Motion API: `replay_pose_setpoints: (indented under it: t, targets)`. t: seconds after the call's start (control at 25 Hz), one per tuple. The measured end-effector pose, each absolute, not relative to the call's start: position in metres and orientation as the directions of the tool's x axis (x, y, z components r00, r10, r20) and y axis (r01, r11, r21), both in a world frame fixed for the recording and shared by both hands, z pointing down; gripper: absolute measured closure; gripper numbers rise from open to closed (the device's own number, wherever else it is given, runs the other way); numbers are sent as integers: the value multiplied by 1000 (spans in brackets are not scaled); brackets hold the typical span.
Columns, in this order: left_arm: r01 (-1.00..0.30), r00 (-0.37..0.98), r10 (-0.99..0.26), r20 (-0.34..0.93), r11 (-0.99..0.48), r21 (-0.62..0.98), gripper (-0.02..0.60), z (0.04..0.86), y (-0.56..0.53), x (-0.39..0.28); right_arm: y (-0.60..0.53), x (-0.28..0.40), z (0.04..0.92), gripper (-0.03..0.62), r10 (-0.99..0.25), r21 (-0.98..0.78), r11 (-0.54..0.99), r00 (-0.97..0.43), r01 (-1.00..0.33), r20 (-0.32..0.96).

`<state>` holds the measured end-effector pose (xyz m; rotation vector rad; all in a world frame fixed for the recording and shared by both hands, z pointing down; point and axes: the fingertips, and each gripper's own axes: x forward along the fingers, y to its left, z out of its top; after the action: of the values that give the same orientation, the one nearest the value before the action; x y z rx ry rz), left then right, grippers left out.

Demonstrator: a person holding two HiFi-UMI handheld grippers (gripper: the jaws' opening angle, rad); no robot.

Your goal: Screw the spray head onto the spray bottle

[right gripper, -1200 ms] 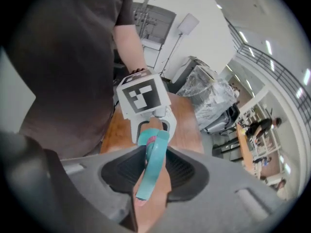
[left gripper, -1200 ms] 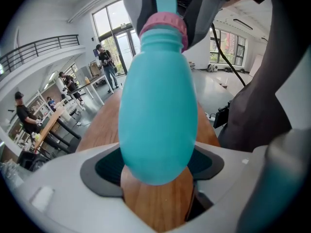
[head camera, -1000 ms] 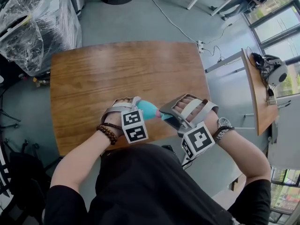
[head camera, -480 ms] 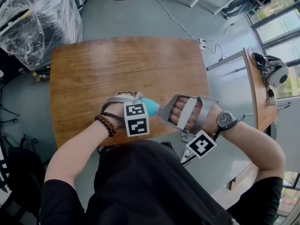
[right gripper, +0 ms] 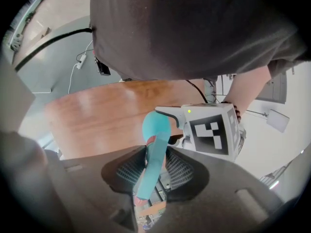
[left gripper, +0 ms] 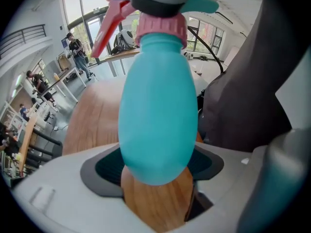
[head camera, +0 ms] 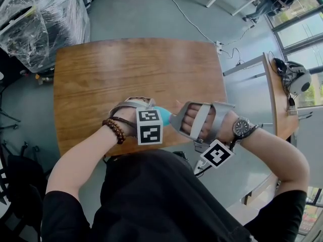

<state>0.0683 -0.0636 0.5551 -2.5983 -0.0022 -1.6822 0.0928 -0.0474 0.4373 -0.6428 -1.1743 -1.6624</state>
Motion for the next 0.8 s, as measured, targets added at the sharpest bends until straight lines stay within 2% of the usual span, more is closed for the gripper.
replay_pose_setpoints:
  t: [0.24, 0.4, 0.6, 0.8]
  targets:
    - [46, 396, -31, 918, -998, -53, 172, 555, -65, 68, -47, 93, 439, 479, -399, 393, -84, -393, 916, 829]
    - [18, 388, -46, 921, -998, -58, 176, 557, -69, 68, -51, 93, 441, 479, -411, 389, -9, -358, 921, 838]
    - [-29, 365, -74, 928, -997, -68, 179, 561, -75, 64, -57, 89, 446, 479, -413, 388, 253, -264, 886, 872]
    - [-79, 346, -137, 928, -990, -117, 183, 563, -85, 64, -69, 86, 448, 479, -364, 366, 601, -165, 710, 917]
